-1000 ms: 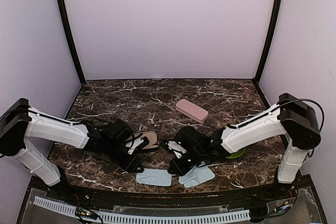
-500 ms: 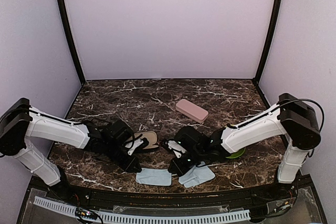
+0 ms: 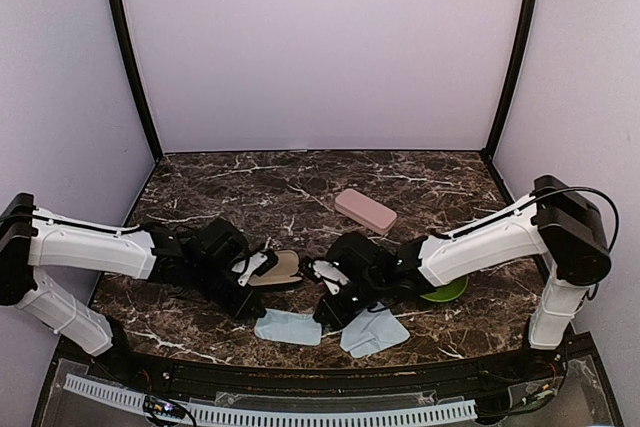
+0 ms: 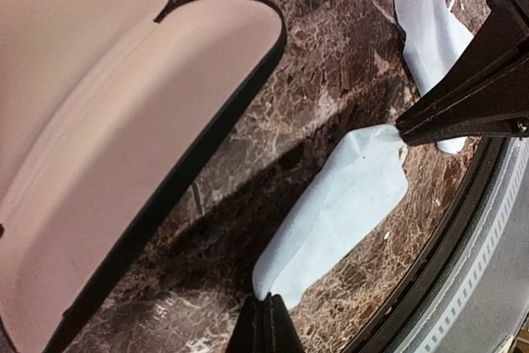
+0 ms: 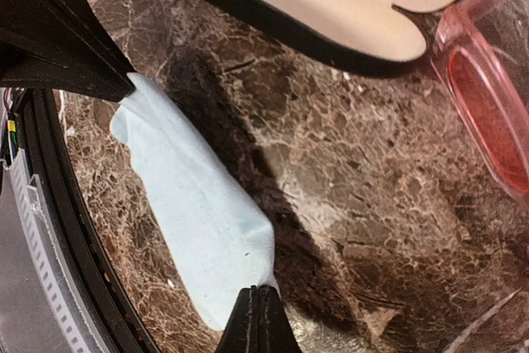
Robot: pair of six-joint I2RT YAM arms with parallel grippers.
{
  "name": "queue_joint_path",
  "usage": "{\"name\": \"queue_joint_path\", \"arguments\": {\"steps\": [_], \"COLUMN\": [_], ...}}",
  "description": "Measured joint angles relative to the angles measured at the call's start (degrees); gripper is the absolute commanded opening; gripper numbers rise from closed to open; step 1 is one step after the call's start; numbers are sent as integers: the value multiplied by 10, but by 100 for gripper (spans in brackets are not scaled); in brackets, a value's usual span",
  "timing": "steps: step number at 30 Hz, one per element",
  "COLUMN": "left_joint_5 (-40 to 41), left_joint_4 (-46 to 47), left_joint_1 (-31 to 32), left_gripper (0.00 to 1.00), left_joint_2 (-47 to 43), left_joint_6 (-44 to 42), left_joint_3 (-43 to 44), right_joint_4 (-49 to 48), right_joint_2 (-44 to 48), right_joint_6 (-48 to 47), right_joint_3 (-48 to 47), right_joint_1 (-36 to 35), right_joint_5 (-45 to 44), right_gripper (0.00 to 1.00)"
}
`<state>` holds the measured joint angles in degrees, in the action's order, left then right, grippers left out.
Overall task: Organize the sunglasses
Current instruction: Pick up the glasses cleaning cloth from the center of the board, then place the glasses cleaning cloth in the sunglasses case.
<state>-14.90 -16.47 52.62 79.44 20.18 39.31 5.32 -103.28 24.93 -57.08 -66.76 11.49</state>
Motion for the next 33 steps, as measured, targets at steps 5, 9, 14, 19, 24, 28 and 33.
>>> {"name": "queue_joint_path", "arguments": {"steps": [5,9,14,19,24,28,33], "left_joint_5": [29,52,71,81,84,84,85], "left_joint_4": [-26,-53,-77,-87,-97,-101,-103], "left_joint_1": [-7,-28,-61,-87,-103,-113,-121], "left_gripper": [0,0,0,0,0,0,0], "left_joint_2": [-28,-52,-71,-79,-79,-75,-47], "left_joint_6": [-2,-8,-18,-26,-33,-40,-48], "left_joint_3": [13,18,28,38,46,58,66], "right_joint_4": [19,31,50,56,71,84,89], "right_joint_2": [0,0,-12,-40,-76,-93,-106], "right_joint_6": [-20,-39,-65,-80,-90,-94,-94], "right_joint_3": [-34,-65,-128,-180,-223,-235,-240], "right_joint_1": [9,22,37,56,68,72,74], "right_joint_5": [-7,-13,-19,-18,-9,-1,7], "right_gripper": [0,0,0,0,0,0,0]}}
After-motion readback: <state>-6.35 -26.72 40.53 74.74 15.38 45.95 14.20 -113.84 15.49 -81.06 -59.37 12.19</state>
